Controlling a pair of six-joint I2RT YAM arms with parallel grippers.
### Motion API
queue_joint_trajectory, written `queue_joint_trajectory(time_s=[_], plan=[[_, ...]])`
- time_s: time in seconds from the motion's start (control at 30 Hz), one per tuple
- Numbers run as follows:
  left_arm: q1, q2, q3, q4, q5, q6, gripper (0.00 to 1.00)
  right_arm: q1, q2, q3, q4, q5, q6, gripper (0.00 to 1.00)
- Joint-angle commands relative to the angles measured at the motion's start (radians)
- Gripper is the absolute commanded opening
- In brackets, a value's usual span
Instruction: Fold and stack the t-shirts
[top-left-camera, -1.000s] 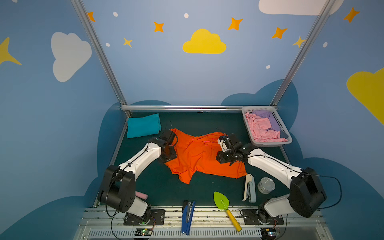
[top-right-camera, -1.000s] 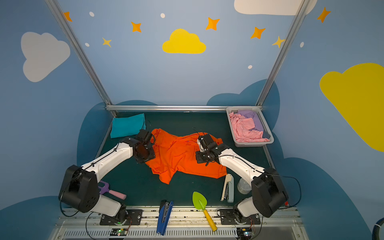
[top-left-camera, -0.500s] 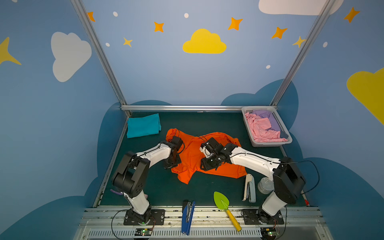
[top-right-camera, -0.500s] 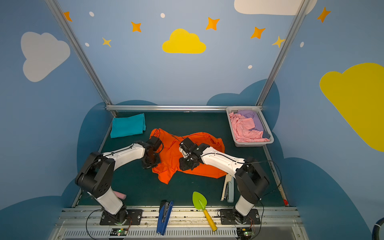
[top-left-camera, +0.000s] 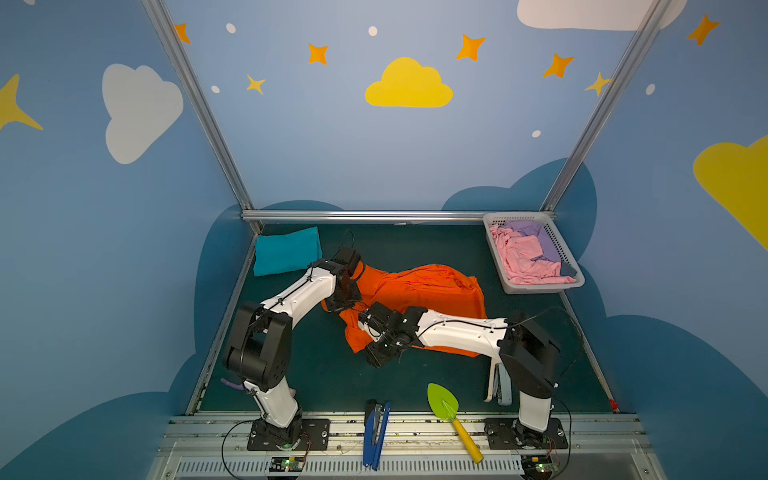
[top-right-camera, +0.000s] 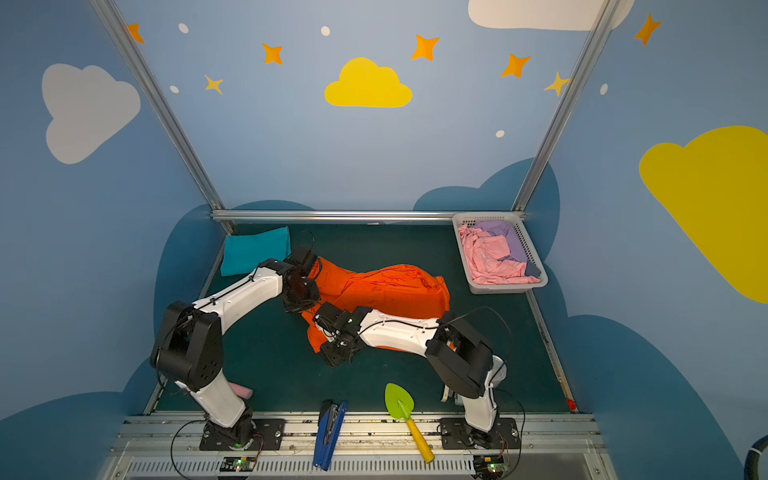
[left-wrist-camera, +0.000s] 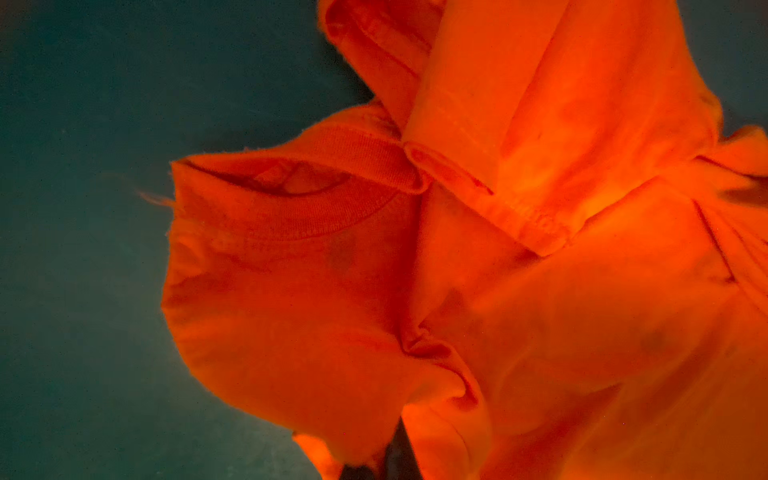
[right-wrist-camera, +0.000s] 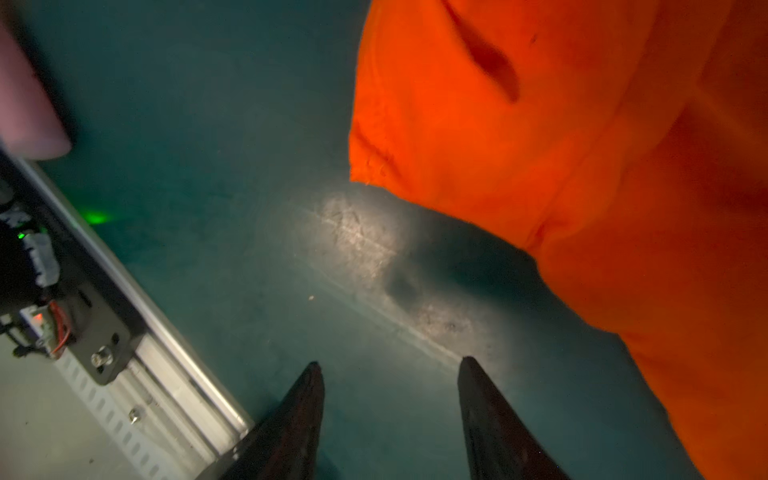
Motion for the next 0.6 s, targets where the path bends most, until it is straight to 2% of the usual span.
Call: queue_joint_trajectory(time_s=[0.0,0.1,0.3,0.43,0.5,0.57], plan=[[0.0,-0.039,-0.014,-0.078,0.034,0.006,0.07,-0.032,0.015,0.023,0.064,0.006,0.062,0.55],[-0.002,-0.114,-0.049,-0.12,0.037,-0.001,0.07,-0.076,0.028,0.022,0.062,0.012,0.089,0.55],[-0.007,-0.32,-0.199,-0.182,0.04,-0.041,0.07,-0.206,0.085,0.021,0.078,-0.099,0.17,0.55],[-0.006,-0.436,-0.337,-0.186,0.053,-0.095,0.08,-0.231,0.107,0.033,0.075,-0.131,0.181,0.54],[-0.004,-0.473,-0.398,-0.174,0.057,-0.118,0.13,-0.23,0.099,0.031,0.07,-0.131,0.179,0.54],[0.007,-0.482,-0.441,-0.173,0.043,-0.133,0.29,-0.226,0.085,0.025,0.06,-0.124,0.178,0.54]])
